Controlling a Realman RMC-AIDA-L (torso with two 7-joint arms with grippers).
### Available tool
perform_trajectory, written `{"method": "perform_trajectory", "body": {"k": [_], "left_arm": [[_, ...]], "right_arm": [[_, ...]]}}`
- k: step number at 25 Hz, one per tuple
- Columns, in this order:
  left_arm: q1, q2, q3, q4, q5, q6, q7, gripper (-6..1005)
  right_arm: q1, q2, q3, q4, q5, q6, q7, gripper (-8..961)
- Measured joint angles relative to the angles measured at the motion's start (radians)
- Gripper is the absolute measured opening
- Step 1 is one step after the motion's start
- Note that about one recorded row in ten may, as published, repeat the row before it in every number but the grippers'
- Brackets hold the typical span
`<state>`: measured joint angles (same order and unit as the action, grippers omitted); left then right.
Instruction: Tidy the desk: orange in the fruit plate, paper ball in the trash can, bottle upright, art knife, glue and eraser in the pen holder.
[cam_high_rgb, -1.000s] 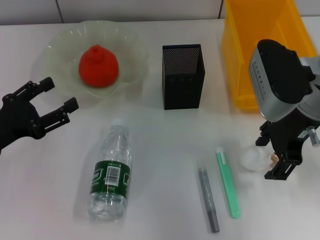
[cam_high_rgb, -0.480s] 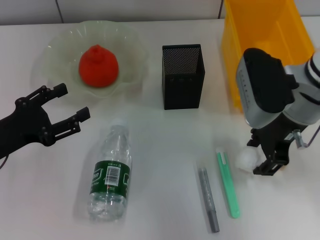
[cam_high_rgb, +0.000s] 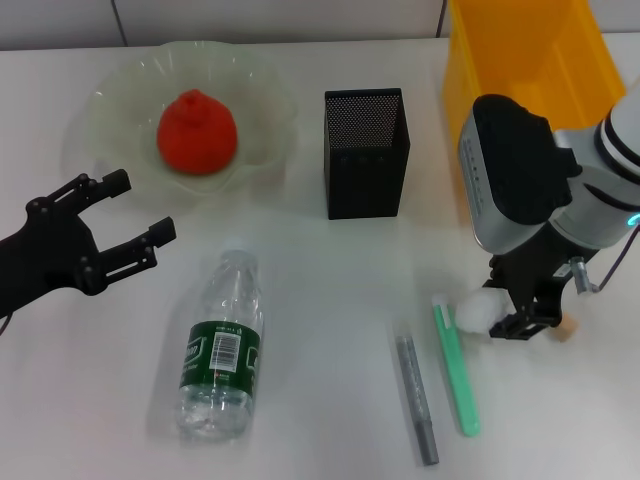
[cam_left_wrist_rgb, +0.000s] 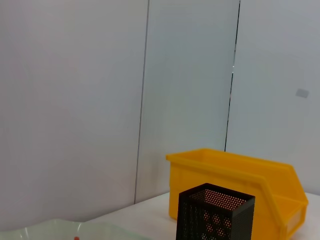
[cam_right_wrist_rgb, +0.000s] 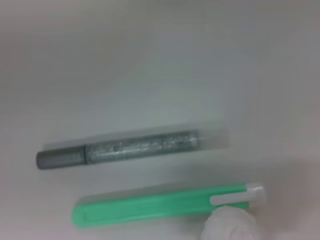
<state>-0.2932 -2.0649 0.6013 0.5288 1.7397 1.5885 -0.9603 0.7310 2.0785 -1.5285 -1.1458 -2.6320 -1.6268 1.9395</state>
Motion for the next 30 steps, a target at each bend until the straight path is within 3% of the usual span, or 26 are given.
{"method": "perform_trajectory", "body": {"k": [7, 8, 12, 13, 16, 18, 23, 28, 30], "left_arm": [[0.0, 0.0, 0.002, 0.014, 0.009, 0.009, 0.0, 829], [-0.001, 0.0, 0.002, 0.015, 0.015, 0.01, 0.0, 828], [-0.006, 0.0, 0.002, 0.016, 0.025, 0.008, 0.0, 825], [-0.007, 0.0, 0.002, 0.016, 0.028, 0.007, 0.0, 824], [-0.015, 0.0, 0.002, 0.016, 0.043, 0.002, 0.0, 821], [-0.016, 0.0, 0.001, 0.016, 0.043, 0.001, 0.0, 820], [-0.017, 0.001, 0.001, 0.027, 0.044, 0.009, -0.019, 816], [-0.012, 0.002, 0.003, 0.076, 0.051, 0.036, -0.077, 812], [-0.011, 0.002, 0.005, 0.082, 0.051, 0.041, -0.077, 810]], "right_arm": [[-0.03, -0.001, 0.042, -0.201, -0.001, -0.09, 0.093, 455], [-0.045, -0.001, 0.083, -0.299, -0.02, -0.106, 0.123, 455], [-0.064, 0.0, 0.151, -0.413, -0.073, -0.092, 0.157, 455], [-0.066, 0.0, 0.209, -0.444, -0.102, -0.063, 0.167, 455], [-0.066, 0.0, 0.254, -0.441, -0.139, -0.006, 0.177, 453], [-0.065, 0.0, 0.304, -0.371, -0.167, 0.129, 0.207, 452], [-0.059, 0.001, 0.283, -0.241, -0.184, 0.3, 0.285, 453], [-0.061, 0.0, 0.259, -0.233, -0.185, 0.331, 0.351, 453], [-0.066, 0.0, 0.269, -0.243, -0.156, 0.329, 0.351, 578]]}}
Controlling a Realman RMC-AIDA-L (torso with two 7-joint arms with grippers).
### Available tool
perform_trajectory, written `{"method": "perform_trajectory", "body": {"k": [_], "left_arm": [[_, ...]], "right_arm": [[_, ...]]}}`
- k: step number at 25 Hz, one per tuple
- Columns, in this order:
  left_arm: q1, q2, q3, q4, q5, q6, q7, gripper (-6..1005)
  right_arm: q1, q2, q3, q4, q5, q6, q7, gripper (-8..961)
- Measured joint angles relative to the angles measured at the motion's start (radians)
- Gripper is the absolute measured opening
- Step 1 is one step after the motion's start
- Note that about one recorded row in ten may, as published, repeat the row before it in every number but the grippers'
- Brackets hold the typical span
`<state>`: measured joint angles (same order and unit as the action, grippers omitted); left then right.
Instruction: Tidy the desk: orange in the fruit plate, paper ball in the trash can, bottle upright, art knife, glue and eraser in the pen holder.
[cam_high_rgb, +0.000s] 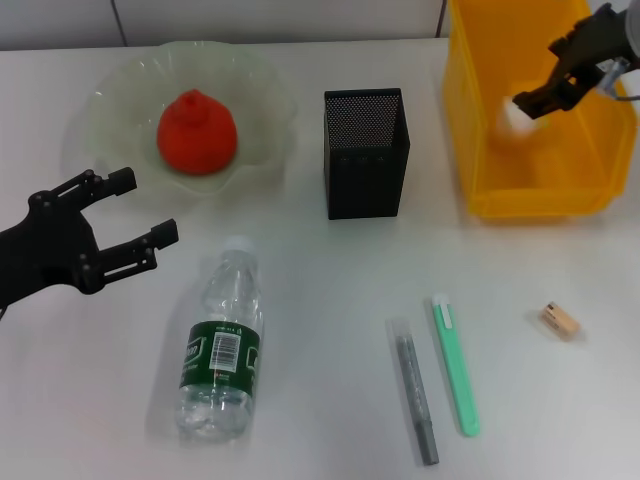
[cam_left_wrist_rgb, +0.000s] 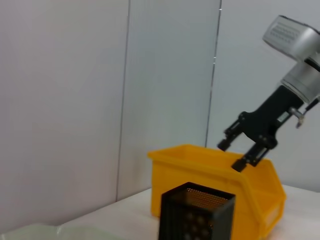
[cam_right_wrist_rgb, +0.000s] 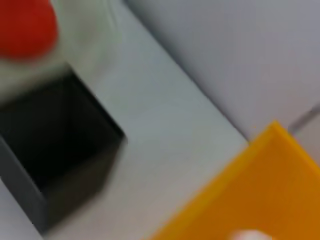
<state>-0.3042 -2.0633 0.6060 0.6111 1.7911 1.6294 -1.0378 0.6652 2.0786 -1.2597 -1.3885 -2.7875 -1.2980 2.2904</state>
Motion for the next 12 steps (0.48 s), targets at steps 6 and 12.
{"method": "perform_trajectory", "body": {"k": [6, 12], "left_arm": [[0.013, -0.007, 0.066, 0.133, 0.007, 0.052, -0.137, 805], [0.09, -0.017, 0.289, 0.449, -0.007, -0.021, -0.443, 800]], "right_arm": [[-0.07, -0.002, 0.177, -0.026, 0.392, -0.098, -0.168, 838], [-0.279, 0.003, 0.191, 0.082, 0.799, -0.135, -0.588, 845]]}}
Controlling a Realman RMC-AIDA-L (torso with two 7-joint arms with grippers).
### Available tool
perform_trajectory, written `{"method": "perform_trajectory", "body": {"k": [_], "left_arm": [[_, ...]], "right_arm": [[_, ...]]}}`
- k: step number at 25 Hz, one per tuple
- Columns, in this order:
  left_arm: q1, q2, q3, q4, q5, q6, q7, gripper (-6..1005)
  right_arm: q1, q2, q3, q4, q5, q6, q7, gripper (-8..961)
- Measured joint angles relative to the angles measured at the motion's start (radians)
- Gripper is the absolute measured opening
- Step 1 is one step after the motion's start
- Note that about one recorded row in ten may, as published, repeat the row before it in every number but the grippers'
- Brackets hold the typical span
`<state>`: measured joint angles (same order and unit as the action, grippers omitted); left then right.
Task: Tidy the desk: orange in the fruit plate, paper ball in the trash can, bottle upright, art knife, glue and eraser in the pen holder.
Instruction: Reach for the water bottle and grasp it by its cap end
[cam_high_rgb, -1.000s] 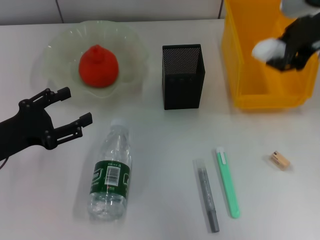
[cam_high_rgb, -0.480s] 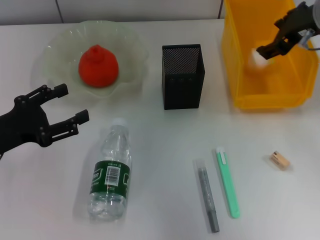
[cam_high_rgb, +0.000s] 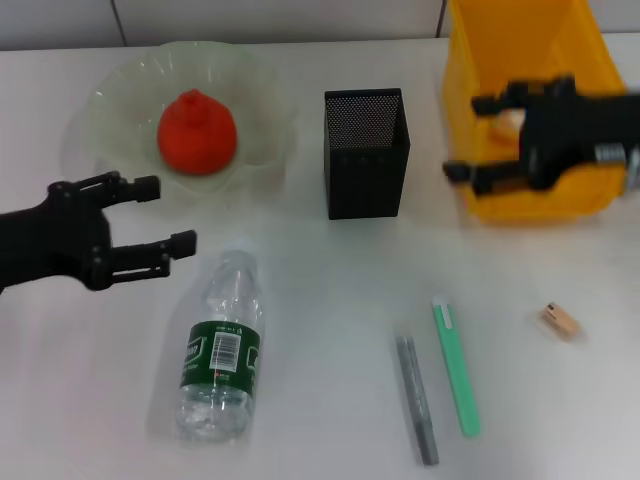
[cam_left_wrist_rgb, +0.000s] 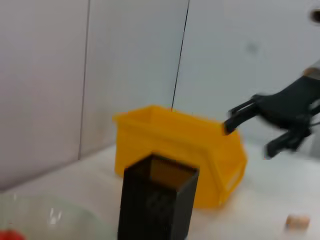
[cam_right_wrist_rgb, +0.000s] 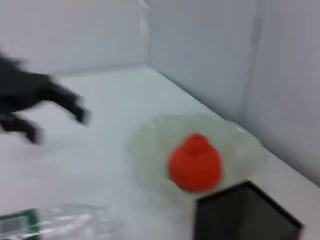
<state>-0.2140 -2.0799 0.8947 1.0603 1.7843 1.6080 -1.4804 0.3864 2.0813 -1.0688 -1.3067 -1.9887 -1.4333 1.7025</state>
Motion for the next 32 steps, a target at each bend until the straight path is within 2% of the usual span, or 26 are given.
{"method": "perform_trajectory", "body": {"k": [1, 2, 4, 5, 6, 7, 9, 11, 12, 14, 15, 16, 17, 20, 22, 32], "left_arm": [[0.032, 0.0, 0.08, 0.086, -0.002, -0.054, -0.067, 799], [0.064, 0.0, 0.156, 0.165, -0.001, -0.111, -0.124, 799], [0.12, 0.002, 0.296, 0.304, 0.018, -0.225, -0.228, 797], [0.152, 0.005, 0.381, 0.396, 0.059, -0.309, -0.316, 796], [0.188, 0.007, 0.499, 0.526, 0.153, -0.412, -0.475, 795], [0.188, 0.007, 0.499, 0.526, 0.153, -0.412, -0.475, 795], [0.199, 0.008, 0.596, 0.62, 0.268, -0.464, -0.652, 793], [0.175, 0.004, 0.714, 0.692, 0.445, -0.506, -0.894, 791], [0.175, 0.004, 0.714, 0.692, 0.445, -0.506, -0.894, 790], [0.14, 0.004, 0.797, 0.708, 0.579, -0.537, -1.077, 789], [0.134, 0.004, 0.807, 0.708, 0.604, -0.539, -1.105, 788], [0.1, 0.002, 0.863, 0.702, 0.718, -0.541, -1.238, 787], [0.1, 0.002, 0.863, 0.702, 0.718, -0.541, -1.238, 786], [0.055, 0.001, 0.937, 0.682, 0.827, -0.534, -1.38, 784], [0.042, 0.0, 0.947, 0.666, 0.823, -0.531, -1.392, 782], [0.027, 0.0, 0.924, 0.602, 0.81, -0.572, -1.398, 774]], "right_arm": [[-0.044, 0.0, 0.0, 0.076, 0.092, -0.019, -0.146, 845], [-0.044, 0.0, 0.0, 0.076, 0.092, -0.019, -0.146, 845], [-0.067, -0.001, 0.005, 0.186, 0.148, -0.048, -0.28, 844], [-0.07, -0.001, 0.008, 0.246, 0.16, -0.06, -0.337, 844], [-0.069, -0.001, 0.01, 0.337, 0.162, -0.064, -0.418, 844], [-0.069, -0.001, 0.01, 0.337, 0.162, -0.064, -0.418, 844], [-0.066, 0.0, 0.011, 0.426, 0.165, -0.061, -0.502, 844], [-0.058, 0.0, 0.017, 0.531, 0.184, -0.057, -0.612, 845], [-0.058, 0.0, 0.017, 0.531, 0.184, -0.057, -0.612, 845], [-0.048, -0.002, 0.029, 0.585, 0.191, -0.054, -0.658, 845], [-0.041, -0.003, 0.04, 0.609, 0.191, -0.054, -0.681, 845], [-0.033, -0.004, 0.055, 0.644, 0.191, -0.054, -0.716, 845], [-0.033, -0.004, 0.055, 0.644, 0.191, -0.054, -0.716, 845], [-0.03, -0.003, 0.057, 0.671, 0.192, -0.056, -0.763, 844], [-0.027, -0.002, 0.056, 0.688, 0.193, -0.057, -0.788, 844], [-0.013, -0.004, 0.063, 0.722, 0.196, -0.057, -0.8, 845]]}}
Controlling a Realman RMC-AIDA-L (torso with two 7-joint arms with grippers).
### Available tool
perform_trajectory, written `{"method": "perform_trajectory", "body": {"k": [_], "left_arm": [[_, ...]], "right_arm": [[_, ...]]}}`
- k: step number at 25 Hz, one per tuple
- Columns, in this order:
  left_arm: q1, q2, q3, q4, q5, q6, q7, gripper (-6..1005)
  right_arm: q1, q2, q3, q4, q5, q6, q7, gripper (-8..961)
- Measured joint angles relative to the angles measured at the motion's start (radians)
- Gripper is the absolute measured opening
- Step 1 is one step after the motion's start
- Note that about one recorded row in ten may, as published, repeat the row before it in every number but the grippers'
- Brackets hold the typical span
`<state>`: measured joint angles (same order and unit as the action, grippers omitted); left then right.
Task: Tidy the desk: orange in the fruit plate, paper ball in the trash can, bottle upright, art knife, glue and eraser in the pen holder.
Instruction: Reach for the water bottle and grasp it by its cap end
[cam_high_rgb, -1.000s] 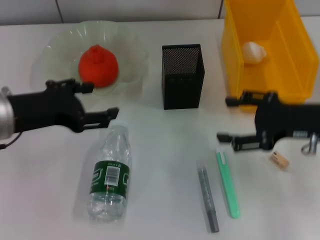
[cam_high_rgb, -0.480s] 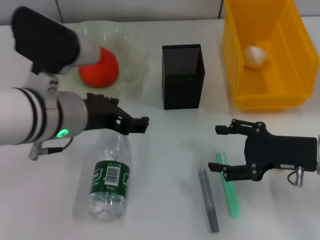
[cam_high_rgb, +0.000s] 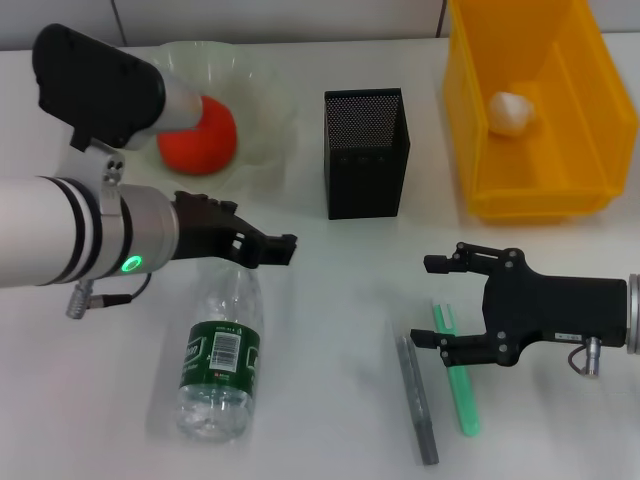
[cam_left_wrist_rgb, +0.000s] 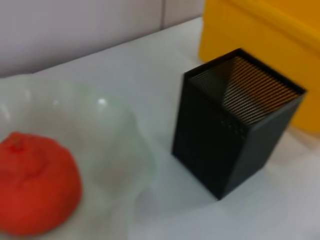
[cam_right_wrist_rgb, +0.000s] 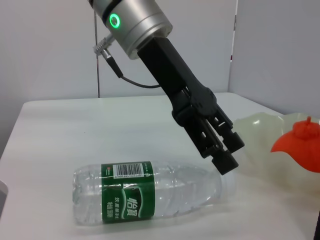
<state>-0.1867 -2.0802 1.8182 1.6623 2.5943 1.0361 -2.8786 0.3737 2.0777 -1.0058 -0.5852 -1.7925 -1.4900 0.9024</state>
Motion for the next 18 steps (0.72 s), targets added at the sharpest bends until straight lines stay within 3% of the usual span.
{"method": "perform_trajectory", "body": {"k": [10, 18], "left_arm": [[-0.023, 0.0, -0.047, -0.087, -0.002, 0.003, -0.001, 766], [-0.081, 0.0, -0.055, -0.181, -0.006, -0.001, -0.001, 759]], "right_arm": [[0.005, 0.0, 0.0, 0.003, -0.002, 0.001, -0.001, 844], [0.009, 0.002, -0.003, 0.005, -0.005, 0.001, -0.001, 844]]}}
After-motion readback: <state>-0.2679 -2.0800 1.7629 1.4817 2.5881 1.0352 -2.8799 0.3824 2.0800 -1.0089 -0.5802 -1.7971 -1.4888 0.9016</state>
